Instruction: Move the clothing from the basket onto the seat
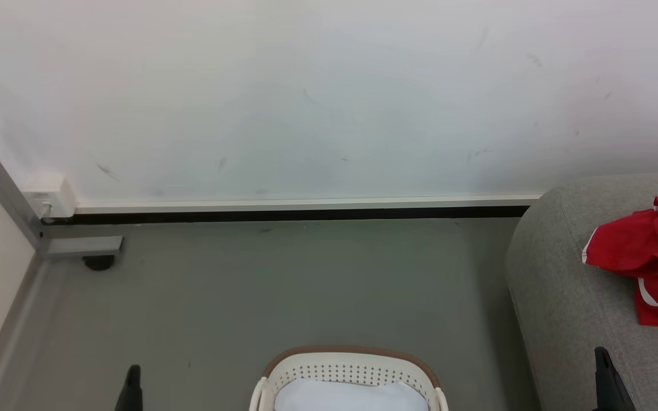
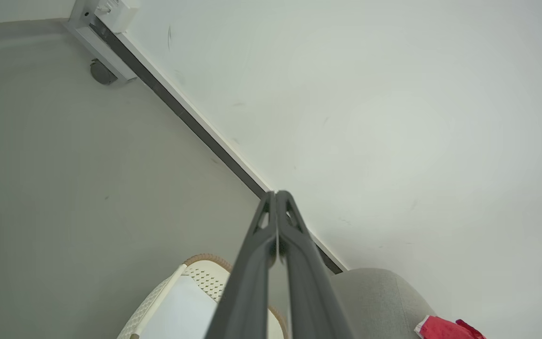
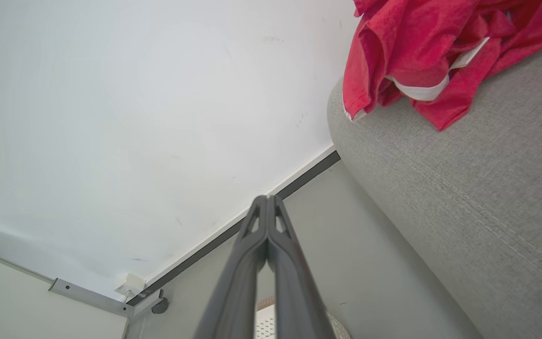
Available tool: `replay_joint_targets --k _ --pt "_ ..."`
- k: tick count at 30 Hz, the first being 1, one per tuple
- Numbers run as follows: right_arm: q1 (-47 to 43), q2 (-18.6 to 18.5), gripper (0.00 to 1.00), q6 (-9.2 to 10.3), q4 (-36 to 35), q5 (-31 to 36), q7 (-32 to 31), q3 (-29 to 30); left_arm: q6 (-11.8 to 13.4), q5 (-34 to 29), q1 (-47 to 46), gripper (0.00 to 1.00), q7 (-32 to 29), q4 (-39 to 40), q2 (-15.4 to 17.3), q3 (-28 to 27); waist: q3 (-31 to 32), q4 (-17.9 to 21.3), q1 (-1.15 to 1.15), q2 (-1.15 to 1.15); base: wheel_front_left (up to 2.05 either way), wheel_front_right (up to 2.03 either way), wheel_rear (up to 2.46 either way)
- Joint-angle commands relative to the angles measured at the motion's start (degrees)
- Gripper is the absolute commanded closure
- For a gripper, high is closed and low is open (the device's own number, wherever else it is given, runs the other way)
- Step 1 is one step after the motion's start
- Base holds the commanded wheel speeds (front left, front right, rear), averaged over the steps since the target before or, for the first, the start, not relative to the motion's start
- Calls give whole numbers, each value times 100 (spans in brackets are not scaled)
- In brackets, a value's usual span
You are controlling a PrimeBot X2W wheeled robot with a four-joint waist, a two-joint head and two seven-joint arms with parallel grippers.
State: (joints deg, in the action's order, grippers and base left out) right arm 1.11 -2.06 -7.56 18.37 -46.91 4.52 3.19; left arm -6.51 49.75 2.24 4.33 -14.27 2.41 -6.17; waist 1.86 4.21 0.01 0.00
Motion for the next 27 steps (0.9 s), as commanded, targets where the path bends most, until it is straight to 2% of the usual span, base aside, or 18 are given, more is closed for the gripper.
replay_joint_targets --k 1,27 --pt "172 -58 100 5 -106 -249 -62 36 -19 242 -152 100 -52 69 47 -17 -5 -10 -1 0 0 0 0" --pt "316 -79 100 8 -246 -1956 -483 162 -57 1850 -445 100 -473 55 56 -29 -68 -140 -1 0 0 0 0"
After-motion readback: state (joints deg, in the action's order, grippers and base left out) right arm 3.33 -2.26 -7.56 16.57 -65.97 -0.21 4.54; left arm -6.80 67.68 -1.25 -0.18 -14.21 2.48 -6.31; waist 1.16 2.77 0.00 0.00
